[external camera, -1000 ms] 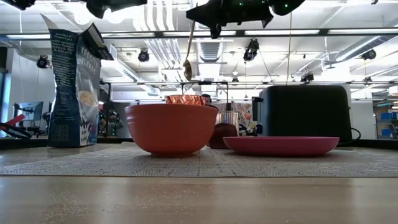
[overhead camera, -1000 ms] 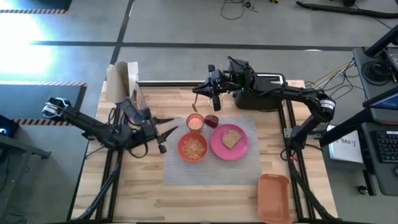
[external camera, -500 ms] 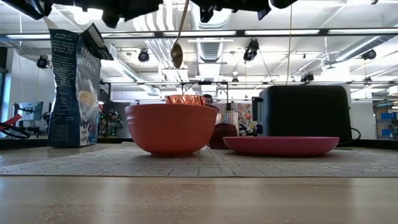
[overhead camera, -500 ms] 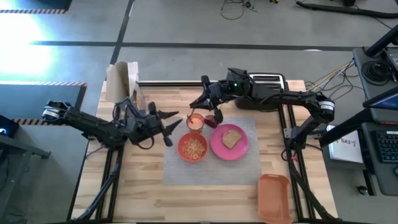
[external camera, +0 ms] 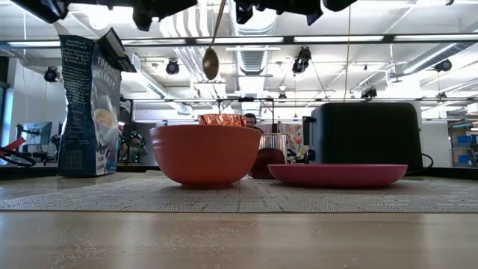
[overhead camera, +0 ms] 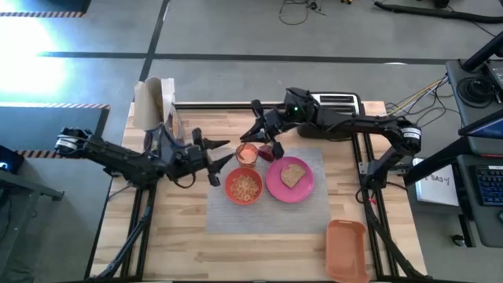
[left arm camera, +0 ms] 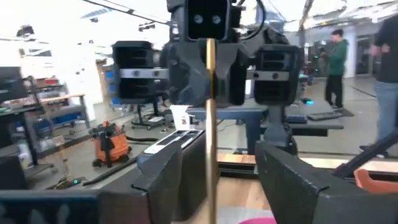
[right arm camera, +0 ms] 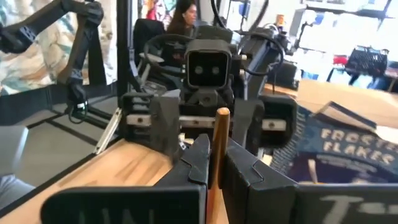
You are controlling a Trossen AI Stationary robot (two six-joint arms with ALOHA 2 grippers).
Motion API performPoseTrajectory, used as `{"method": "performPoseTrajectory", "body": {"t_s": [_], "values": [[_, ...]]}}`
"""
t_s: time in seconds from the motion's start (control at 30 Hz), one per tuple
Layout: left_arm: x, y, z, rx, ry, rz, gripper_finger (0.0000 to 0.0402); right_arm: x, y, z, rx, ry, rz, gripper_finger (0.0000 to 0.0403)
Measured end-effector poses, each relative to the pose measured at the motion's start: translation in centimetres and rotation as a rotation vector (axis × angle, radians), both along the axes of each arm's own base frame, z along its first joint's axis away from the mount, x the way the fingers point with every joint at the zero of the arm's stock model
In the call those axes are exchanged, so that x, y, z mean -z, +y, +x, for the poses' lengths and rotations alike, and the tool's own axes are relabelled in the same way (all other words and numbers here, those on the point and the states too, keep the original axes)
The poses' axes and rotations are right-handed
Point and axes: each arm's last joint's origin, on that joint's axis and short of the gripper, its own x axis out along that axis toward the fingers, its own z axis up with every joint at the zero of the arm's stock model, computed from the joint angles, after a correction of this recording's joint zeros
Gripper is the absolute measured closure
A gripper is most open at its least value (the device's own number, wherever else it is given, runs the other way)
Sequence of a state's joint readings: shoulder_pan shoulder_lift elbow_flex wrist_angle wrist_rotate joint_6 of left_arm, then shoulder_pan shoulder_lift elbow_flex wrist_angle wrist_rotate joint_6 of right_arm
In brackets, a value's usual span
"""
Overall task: Arrange a breakfast setting
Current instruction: Put the gold spoon on the gray tablemat to the left of the orange bowl
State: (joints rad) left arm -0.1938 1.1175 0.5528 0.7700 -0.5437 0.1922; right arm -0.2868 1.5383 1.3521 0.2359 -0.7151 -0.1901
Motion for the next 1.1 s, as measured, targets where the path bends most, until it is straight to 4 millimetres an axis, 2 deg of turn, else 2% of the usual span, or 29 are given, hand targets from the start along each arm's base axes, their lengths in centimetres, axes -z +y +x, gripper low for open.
{"method": "performPoseTrajectory", "body": {"t_s": [0.17,0.37,1.1], "values": [[-0.5,-0.2,2.4,-0.038,0.045,0.051,0.018,0.8,0.3,0.9,-0.014,-0.022,-0.034,0.0392],[-1.2,-0.5,4.3,-0.114,0.152,0.087,0.0177,0.9,0.2,0.9,-0.014,-0.026,-0.056,0.0391],[-0.7,-0.1,4.9,-0.123,0.176,0.019,0.029,0.8,0.5,0.9,-0.074,-0.074,-0.135,0.039]]}}
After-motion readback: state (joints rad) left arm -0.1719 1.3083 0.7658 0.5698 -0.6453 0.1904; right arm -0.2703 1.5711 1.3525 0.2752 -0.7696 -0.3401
